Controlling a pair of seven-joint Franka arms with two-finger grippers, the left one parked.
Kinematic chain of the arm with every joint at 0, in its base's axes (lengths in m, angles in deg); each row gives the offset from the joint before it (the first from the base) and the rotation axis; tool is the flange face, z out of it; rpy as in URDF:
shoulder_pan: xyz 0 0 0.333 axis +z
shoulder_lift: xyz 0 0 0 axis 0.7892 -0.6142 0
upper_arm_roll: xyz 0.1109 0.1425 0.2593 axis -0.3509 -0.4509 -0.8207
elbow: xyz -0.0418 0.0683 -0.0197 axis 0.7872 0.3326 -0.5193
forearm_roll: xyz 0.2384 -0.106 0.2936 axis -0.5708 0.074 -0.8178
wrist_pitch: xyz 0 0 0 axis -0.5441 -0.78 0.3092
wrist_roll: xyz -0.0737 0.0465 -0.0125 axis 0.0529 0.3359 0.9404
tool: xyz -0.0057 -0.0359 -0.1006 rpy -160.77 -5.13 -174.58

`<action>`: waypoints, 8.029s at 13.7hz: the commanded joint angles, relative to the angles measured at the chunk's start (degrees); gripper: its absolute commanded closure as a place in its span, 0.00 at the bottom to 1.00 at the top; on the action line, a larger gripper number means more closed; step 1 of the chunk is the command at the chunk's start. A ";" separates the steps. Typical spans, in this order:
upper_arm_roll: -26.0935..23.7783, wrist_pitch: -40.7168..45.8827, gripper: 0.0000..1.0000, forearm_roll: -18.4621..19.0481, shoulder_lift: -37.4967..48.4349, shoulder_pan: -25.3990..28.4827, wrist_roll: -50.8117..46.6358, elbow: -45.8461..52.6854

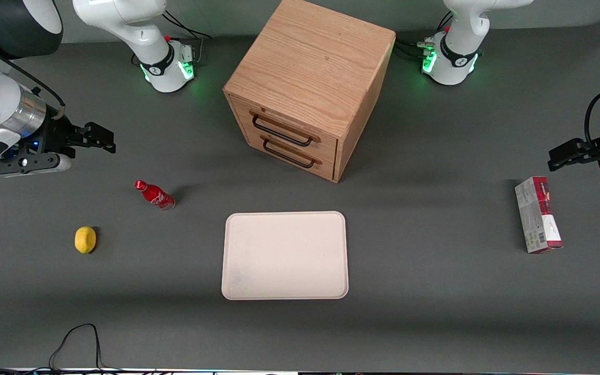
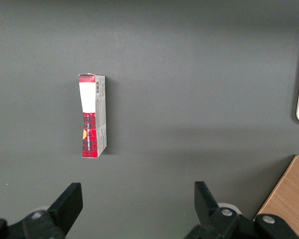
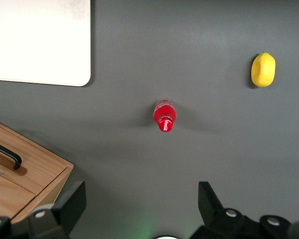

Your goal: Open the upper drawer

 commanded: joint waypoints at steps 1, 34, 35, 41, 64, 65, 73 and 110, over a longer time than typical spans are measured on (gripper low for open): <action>0.53 0.89 0.00 -0.67 0.39 0.87 -1.29 0.25; -0.88 1.78 0.00 -2.08 -13.23 27.06 -0.41 14.66; -0.88 0.72 0.00 -2.08 -13.85 28.11 -0.41 14.66; -0.36 -1.92 0.00 -6.98 -15.70 28.83 14.24 14.57; -0.70 -11.59 0.00 -10.25 -21.23 30.14 21.65 14.13; -0.70 -11.59 0.00 -10.34 -21.32 30.14 21.65 14.05; -0.70 -9.41 0.00 -11.12 -22.81 30.14 21.56 13.78; -0.44 -6.14 0.00 -16.67 -26.68 29.88 27.97 11.85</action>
